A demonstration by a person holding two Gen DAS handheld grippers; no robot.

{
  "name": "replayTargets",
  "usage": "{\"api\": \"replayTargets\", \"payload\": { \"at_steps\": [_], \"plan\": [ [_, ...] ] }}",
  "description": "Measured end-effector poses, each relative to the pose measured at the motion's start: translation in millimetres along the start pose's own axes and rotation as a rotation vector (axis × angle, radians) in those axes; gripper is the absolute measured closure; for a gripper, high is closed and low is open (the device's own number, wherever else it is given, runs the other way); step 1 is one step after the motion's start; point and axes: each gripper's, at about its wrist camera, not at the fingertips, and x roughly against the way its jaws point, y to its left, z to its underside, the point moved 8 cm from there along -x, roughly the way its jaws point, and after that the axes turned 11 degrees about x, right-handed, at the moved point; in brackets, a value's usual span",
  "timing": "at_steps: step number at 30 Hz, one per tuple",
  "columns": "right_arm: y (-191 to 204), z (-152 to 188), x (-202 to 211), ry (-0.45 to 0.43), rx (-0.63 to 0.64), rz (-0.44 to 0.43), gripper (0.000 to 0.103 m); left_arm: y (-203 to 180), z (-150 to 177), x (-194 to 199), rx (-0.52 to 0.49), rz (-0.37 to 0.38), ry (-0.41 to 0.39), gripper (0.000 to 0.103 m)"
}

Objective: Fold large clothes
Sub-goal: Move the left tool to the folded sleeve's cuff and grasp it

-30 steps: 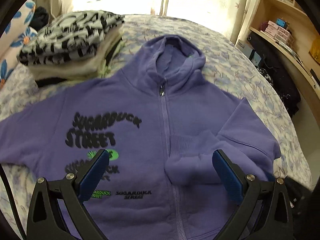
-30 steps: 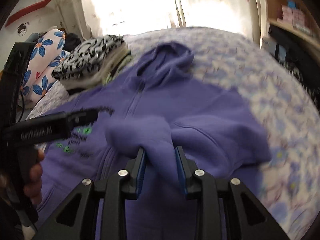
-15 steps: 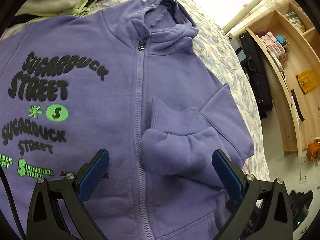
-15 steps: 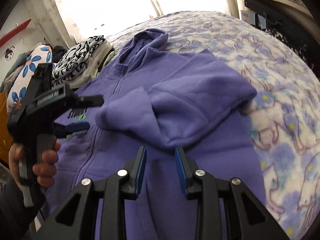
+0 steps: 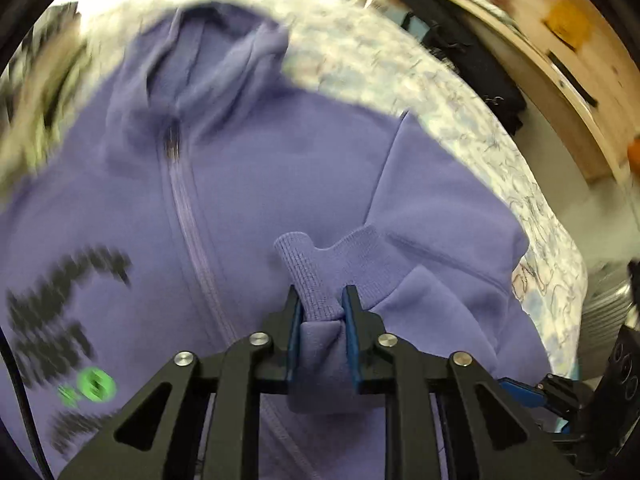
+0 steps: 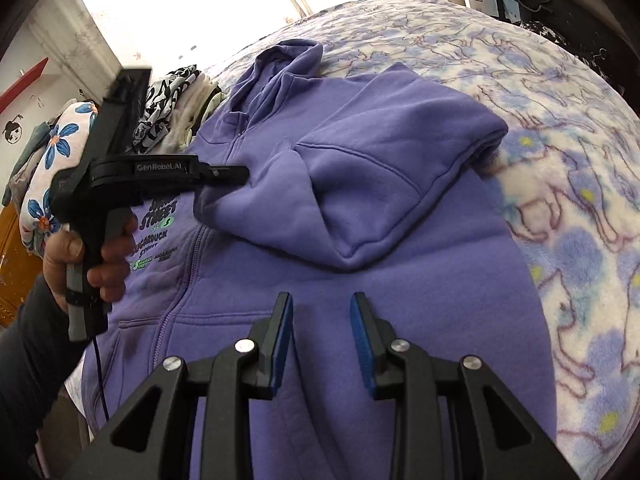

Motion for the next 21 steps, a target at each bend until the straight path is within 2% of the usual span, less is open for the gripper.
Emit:
{"api": "replayTargets", "payload": {
  "at_steps": [5, 7, 9, 12, 14, 16, 18, 19, 21],
  "plan": [
    [12, -3, -1, -0.004, 0.026, -0.006, 0.073, -19, -34, 59, -0.236, -0.044, -0.243, 0.09],
    [20, -6, -2, -0.01, 0.046, -0.011, 0.073, -16, -45, 76, -0.302, -0.069, -0.324, 0.089],
    [27, -9, -5, -0.015, 0.061, -0.013, 0.073, -4, -46, 83, -0.359, -0.109, -0.363, 0.087],
    [34, -12, -11, -0.006, 0.065, -0.025, 0.073, 30, -42, 62, -0.362, -0.188, -0.302, 0.083],
    [38, -14, -14, -0.002, 0.066, -0.033, 0.073, 55, -33, 40, -0.328, -0.24, -0.211, 0.082],
    [42, -14, -16, 0.001, 0.069, -0.04, 0.073, 71, -20, 32, -0.274, -0.221, -0.132, 0.073],
    [44, -15, -17, 0.0, 0.072, -0.039, 0.073, 79, -14, 33, -0.194, -0.197, -0.089, 0.036],
    [45, -15, -17, 0.0, 0.074, -0.037, 0.073, 81, -14, 37, -0.15, -0.187, -0.093, 0.032],
    [46, -15, -19, 0.003, 0.074, -0.04, 0.073, 78, -14, 47, -0.081, -0.141, -0.108, 0.031]
  ]
}}
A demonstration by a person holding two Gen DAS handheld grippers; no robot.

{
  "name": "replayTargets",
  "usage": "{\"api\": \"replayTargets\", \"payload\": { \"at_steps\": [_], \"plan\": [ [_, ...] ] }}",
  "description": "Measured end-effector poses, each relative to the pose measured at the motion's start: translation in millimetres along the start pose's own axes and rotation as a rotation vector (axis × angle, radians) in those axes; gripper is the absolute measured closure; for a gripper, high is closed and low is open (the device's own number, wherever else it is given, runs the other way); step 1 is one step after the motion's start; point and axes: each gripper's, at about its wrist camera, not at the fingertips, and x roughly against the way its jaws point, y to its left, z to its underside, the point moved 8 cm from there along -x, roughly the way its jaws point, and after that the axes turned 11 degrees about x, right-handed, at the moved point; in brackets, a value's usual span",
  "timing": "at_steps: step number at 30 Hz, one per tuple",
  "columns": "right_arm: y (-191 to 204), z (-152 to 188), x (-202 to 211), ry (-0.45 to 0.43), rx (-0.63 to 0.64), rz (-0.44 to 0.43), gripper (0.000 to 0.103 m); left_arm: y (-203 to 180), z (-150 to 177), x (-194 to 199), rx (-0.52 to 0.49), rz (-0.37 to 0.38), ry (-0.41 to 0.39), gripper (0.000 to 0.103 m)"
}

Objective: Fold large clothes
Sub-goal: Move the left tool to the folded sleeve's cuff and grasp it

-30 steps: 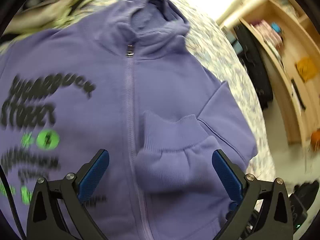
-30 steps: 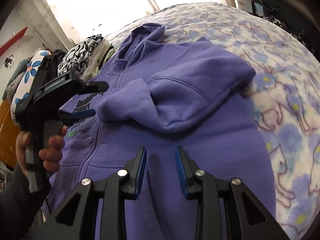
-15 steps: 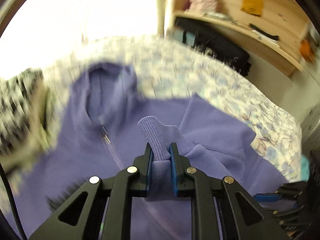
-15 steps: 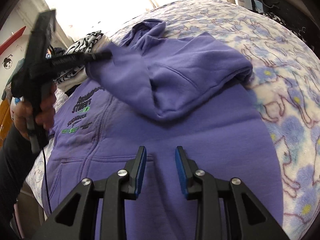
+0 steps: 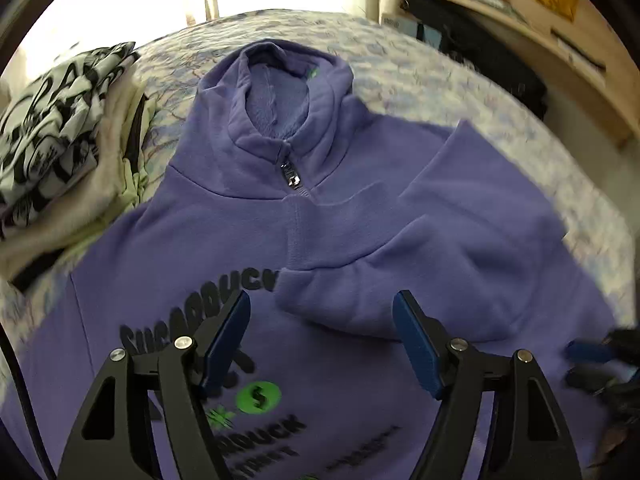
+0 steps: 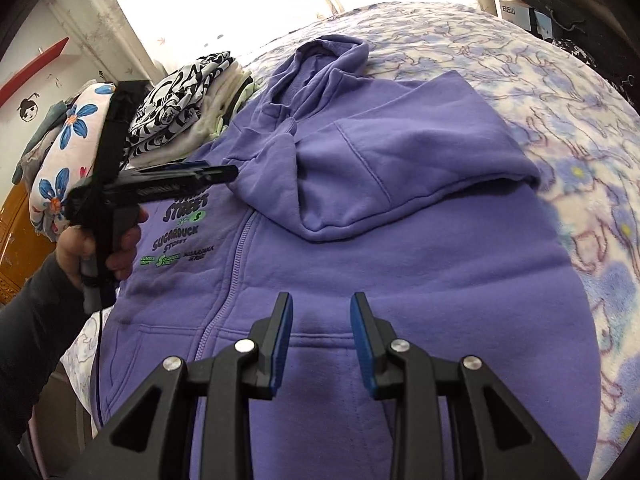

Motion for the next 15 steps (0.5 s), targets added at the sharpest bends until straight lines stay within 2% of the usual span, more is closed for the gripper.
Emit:
{"api": "replayTargets", "payload": {
  "at_steps": [3, 6, 9, 14, 15],
  "plan": [
    [2, -1, -1, -0.002, -0.007, -0.009, 0.073, -17, -1, 17, 0.093, 0.034, -0.006, 0.031],
    [5, -2, 0, -0.008, -0.014, -0.02, 0.073, -40, 4, 26, 0.102, -0.046, -0.048, 0.027],
    [6, -1, 2, -0.012, -0.013, -0.023, 0.073, -63, 1, 17, 0.135, -0.144, -0.081, 0.025],
    [2, 5, 7, -0.009, -0.007, -0.011, 0.073, -73, 8, -21, 0.22, -0.291, -0.022, 0.025],
    [-1, 7, 7, -0.006, -0.008, -0.005, 0.073, -74, 10, -30, 0.231, -0.34, -0.004, 0.025]
  ]
}}
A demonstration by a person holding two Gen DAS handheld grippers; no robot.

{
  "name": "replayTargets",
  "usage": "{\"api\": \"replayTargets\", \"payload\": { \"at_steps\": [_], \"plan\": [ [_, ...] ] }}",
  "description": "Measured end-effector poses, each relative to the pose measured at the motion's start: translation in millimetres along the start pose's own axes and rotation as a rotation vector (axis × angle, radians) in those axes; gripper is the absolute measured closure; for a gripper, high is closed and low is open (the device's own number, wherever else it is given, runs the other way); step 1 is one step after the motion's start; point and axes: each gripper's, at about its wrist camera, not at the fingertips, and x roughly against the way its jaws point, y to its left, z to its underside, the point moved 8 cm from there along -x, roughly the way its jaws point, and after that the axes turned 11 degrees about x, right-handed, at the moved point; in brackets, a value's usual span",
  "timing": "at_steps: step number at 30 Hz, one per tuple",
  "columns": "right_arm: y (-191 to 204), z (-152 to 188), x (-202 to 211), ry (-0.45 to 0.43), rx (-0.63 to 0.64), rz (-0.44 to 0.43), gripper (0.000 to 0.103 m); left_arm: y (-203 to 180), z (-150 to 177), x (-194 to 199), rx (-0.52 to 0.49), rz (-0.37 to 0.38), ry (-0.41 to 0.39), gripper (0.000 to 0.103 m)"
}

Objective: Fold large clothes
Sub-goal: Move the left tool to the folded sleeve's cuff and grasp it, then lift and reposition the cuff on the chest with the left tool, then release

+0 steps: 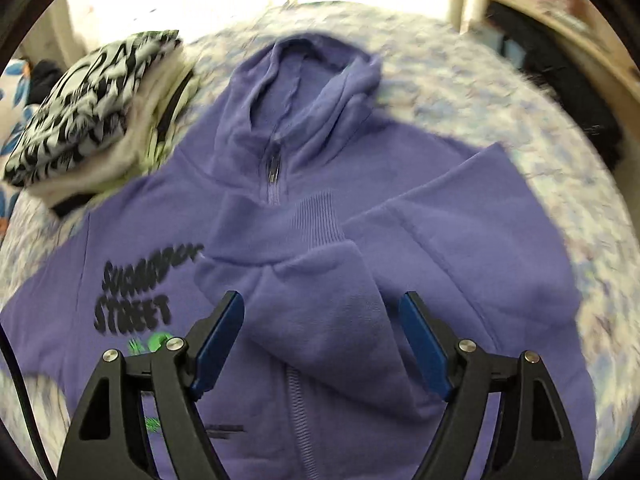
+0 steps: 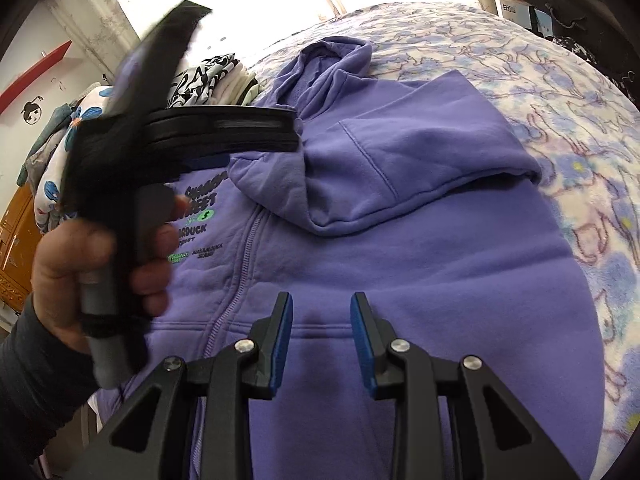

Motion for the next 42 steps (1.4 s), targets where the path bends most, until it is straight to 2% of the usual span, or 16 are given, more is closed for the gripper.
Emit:
{"api": "replayTargets", "payload": {
  "at_steps": [4, 7, 11, 13, 16, 19, 21, 24, 28, 29, 30, 31, 33, 37, 39, 42],
  "plan": [
    [-11, 7, 0, 0.01, -0.031, 0.007, 0.073, -2, 7, -18, -0.079, -0.22, -0.009, 0.025],
    [-16, 10, 3, 0.005, -0.045, 0.005, 0.073, 14, 5, -12, -0.02, -0.22, -0.049, 0.023],
    [-20, 12, 5, 0.001, -0.041, 0.012, 0.073, 51, 8, 7, 0.113, -0.167, -0.073, 0.023],
    [-22, 11, 5, -0.002, -0.039, 0.012, 0.073, 73, 20, 16, 0.193, -0.108, -0.055, 0.023],
    [-23, 9, 6, -0.008, -0.039, 0.01, 0.073, 100, 39, 20, 0.326, 0.037, -0.004, 0.023],
    [-23, 6, 6, -0.011, -0.036, 0.01, 0.073, 112, 58, 9, 0.409, 0.245, 0.114, 0.024],
    [-22, 4, 6, -0.012, -0.032, 0.01, 0.073, 124, 63, 6, 0.456, 0.346, 0.121, 0.024],
    [-21, 2, 8, -0.014, -0.022, 0.019, 0.073, 130, 64, 7, 0.479, 0.445, 0.131, 0.024],
    [-28, -6, 9, -0.016, -0.017, 0.033, 0.073, 131, 60, 1, 0.496, 0.522, 0.157, 0.028],
    [-32, -9, 10, -0.02, -0.017, 0.048, 0.073, 132, 56, -1, 0.494, 0.53, 0.151, 0.051],
    [-36, -13, 12, -0.025, -0.016, 0.066, 0.073, 130, 52, -3, 0.482, 0.529, 0.153, 0.084],
    [-41, -17, 14, -0.031, -0.015, 0.084, 0.073, 126, 49, -6, 0.449, 0.504, 0.167, 0.092],
    [-54, -30, 20, -0.05, -0.005, 0.131, 0.073, 121, 38, -4, 0.386, 0.477, 0.134, 0.092],
    [-96, -61, 32, -0.091, 0.008, 0.244, 0.073, 88, 9, 30, 0.142, 0.411, -0.03, 0.092],
    [-117, -70, 33, -0.097, -0.019, 0.265, 0.073, 69, -11, 50, 0.059, 0.404, -0.114, 0.092],
    [-147, -78, 30, -0.088, -0.089, 0.255, 0.073, 58, -41, 78, 0.006, 0.406, -0.232, 0.092]
  ]
}}
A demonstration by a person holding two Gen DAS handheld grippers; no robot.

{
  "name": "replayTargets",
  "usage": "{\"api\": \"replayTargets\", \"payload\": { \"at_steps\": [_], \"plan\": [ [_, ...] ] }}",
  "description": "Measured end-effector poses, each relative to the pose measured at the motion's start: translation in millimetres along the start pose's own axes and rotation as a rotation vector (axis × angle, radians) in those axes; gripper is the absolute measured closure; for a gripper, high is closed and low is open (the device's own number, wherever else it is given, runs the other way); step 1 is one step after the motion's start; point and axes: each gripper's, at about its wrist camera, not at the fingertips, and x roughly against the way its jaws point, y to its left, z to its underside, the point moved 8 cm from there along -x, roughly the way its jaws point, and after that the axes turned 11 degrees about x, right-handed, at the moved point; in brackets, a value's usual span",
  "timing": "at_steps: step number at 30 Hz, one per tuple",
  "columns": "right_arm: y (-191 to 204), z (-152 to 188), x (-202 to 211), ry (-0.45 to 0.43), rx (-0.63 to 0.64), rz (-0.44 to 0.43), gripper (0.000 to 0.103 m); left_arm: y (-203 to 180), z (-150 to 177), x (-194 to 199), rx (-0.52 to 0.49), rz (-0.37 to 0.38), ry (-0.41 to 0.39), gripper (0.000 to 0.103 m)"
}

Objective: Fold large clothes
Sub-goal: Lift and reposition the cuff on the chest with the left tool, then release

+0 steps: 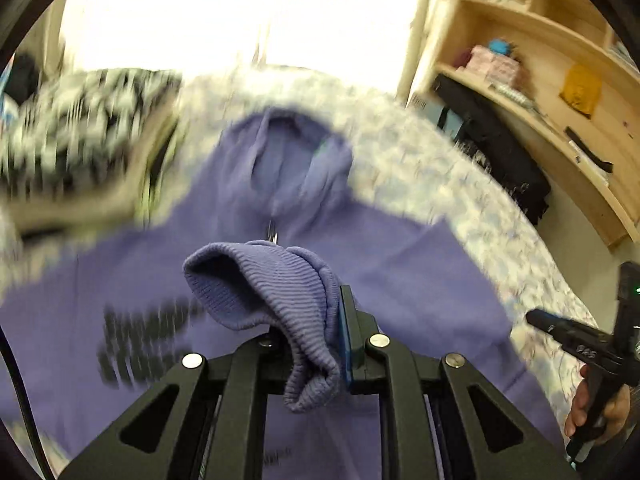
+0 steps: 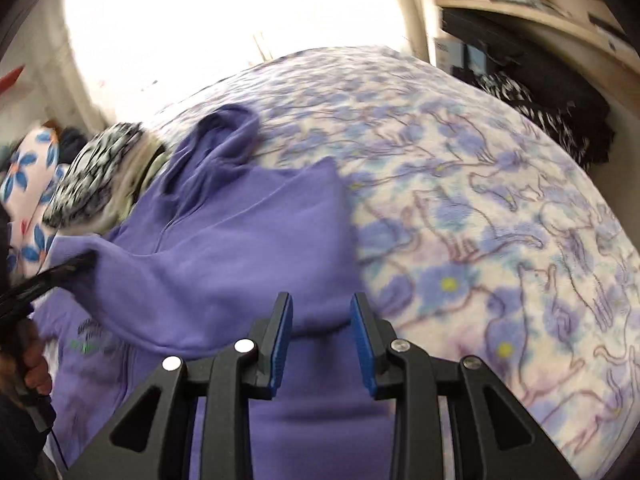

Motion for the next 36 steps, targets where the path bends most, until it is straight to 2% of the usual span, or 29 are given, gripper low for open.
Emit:
{"api": "replayTargets", "payload": {
  "at_steps": [2, 4, 7, 11, 14, 17, 19, 21, 24, 27, 28, 29, 32, 35, 36],
  "plan": [
    [-10, -3, -8, 0.013, -0.033, -0.005, 0.073, 1, -23, 8, -0.009, -0.009, -0.075, 0.092],
    [-14, -3, -15, 0.026, -0.046, -0.017, 0.073, 13, -37, 5, 0.009, -0.02, -0.095, 0.092],
    [-10, 2, -32, 0.068, -0.062, -0.058, 0.073, 44, -31, -22, 0.064, -0.064, -0.01, 0.092],
    [-3, 8, -55, 0.125, -0.082, -0.113, 0.073, 92, 4, -59, 0.126, -0.15, 0.099, 0.091],
    [0, 8, -66, 0.141, -0.078, -0.118, 0.067, 112, 23, -71, 0.181, -0.15, 0.147, 0.091],
    [5, 6, -72, 0.15, -0.053, -0.113, 0.067, 114, 25, -72, 0.179, -0.142, 0.135, 0.091],
    [4, 6, -74, 0.155, -0.031, -0.066, 0.078, 112, 18, -67, 0.168, -0.139, 0.099, 0.091],
    [4, 7, -77, 0.182, -0.024, -0.053, 0.079, 115, 18, -68, 0.183, -0.15, 0.096, 0.091],
    [8, -6, -72, 0.181, -0.025, -0.071, 0.074, 125, 32, -74, 0.189, -0.165, 0.124, 0.09],
    [9, -31, -74, 0.141, -0.051, -0.138, 0.057, 123, 36, -67, 0.17, -0.155, 0.115, 0.09],
    [8, -43, -77, 0.121, -0.071, -0.161, 0.056, 123, 36, -64, 0.172, -0.148, 0.113, 0.09],
    [7, -51, -81, 0.112, -0.088, -0.172, 0.056, 123, 37, -61, 0.179, -0.14, 0.111, 0.088],
    [-2, -75, -104, 0.119, -0.136, -0.162, 0.056, 129, 34, -57, 0.208, -0.13, 0.119, 0.072],
    [-9, -87, -134, 0.154, -0.16, -0.128, 0.056, 139, 30, -59, 0.255, -0.113, 0.139, 0.058],
    [-11, -88, -144, 0.177, -0.173, -0.123, 0.056, 143, 27, -61, 0.281, -0.091, 0.15, 0.057]
  ]
}}
